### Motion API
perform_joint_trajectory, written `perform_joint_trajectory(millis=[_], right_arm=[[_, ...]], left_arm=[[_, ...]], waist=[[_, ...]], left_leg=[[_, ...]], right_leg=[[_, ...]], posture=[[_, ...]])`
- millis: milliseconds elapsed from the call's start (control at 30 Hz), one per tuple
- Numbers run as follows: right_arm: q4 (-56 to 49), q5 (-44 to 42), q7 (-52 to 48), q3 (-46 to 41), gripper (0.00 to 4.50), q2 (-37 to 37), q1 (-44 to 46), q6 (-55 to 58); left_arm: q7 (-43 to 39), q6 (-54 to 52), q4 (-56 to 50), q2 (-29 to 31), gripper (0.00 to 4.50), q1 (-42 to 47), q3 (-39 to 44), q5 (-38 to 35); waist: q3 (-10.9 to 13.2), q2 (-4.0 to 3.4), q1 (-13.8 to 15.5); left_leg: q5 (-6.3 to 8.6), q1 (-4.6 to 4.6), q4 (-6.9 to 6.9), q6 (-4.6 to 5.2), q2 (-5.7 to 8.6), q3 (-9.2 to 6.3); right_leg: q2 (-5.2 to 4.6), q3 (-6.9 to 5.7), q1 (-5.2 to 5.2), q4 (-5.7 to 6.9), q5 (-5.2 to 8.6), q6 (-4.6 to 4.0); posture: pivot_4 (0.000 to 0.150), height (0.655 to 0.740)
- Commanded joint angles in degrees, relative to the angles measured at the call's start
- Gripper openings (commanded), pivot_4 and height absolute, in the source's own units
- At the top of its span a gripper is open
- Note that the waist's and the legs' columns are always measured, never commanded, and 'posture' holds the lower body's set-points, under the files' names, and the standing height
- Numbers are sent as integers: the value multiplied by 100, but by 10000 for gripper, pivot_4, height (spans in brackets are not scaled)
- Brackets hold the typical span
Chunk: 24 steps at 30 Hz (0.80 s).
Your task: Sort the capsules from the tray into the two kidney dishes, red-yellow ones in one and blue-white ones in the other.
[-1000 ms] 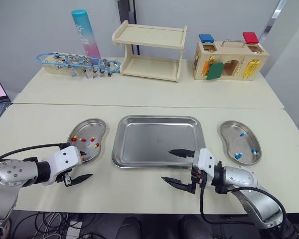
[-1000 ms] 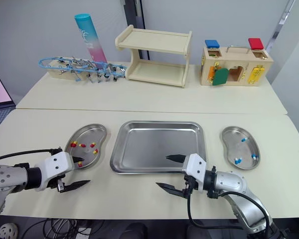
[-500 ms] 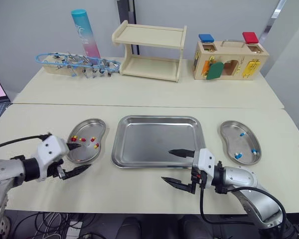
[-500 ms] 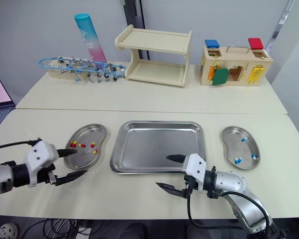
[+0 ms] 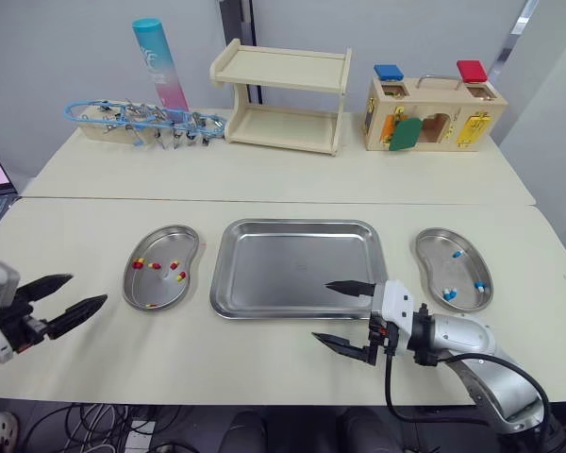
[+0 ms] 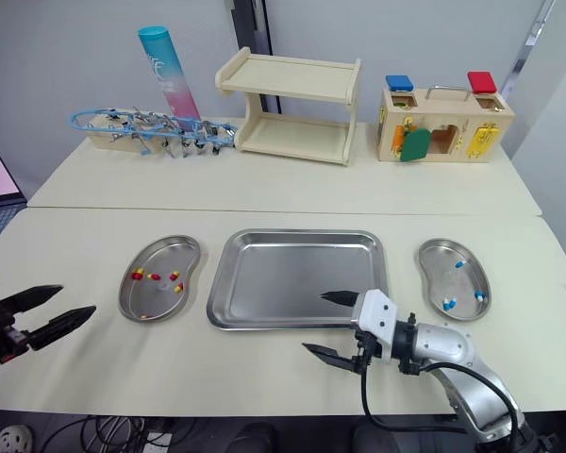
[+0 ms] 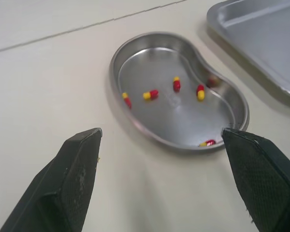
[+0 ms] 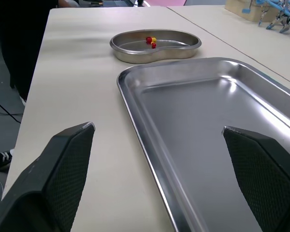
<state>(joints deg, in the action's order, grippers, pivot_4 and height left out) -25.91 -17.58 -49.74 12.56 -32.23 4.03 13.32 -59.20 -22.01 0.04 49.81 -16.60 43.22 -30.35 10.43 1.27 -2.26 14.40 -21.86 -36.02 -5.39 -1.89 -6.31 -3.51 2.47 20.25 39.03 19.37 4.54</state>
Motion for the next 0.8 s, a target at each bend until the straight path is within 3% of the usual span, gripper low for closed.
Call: perform_joint_trajectory(millis=[33, 133, 300, 467, 800], right_arm=[[-339, -311, -187, -347, 45000, -224, 102, 27], [-361, -660, -533, -923, 45000, -746, 68, 159], [-142, -1224, -1255, -2127, 45000, -1843, -326, 458], [953, -975, -2113, -3121, 45000, -2735, -663, -59], [4117, 197, -2769, -3056, 45000, -3459, 192, -2128]], left_arm=[[81, 13, -153, -72, 40830, -161, 469, -152], [50, -140, -107, -155, 44911, -379, 754, -315], [42, 20, 100, -196, 44911, -659, 828, -175], [249, 351, 579, -82, 44911, -575, 721, 168], [991, 899, 959, 192, 44911, -336, 257, 1205]], waist=[[-2, 3, 8], [-2, 4, 36], [-3, 5, 56], [-3, 7, 49], [0, 1, 20]], left_leg=[[0, 0, 0, 0, 0, 1], [0, 0, -1, 0, 0, 2], [1, 0, 1, -1, 0, 8], [1, 2, -1, -1, 0, 12], [1, 7, 1, -1, -1, 20]], right_leg=[[0, 1, -1, 0, 0, 0], [-1, 1, -2, -1, 0, 0], [-5, 0, -5, -8, 0, 0], [-5, 0, -9, -5, 1, -2], [-5, 7, -6, -6, 1, -2]], posture=[[1500, 7400], [1500, 7400], [1500, 7400], [1500, 7400], [1500, 7400]])
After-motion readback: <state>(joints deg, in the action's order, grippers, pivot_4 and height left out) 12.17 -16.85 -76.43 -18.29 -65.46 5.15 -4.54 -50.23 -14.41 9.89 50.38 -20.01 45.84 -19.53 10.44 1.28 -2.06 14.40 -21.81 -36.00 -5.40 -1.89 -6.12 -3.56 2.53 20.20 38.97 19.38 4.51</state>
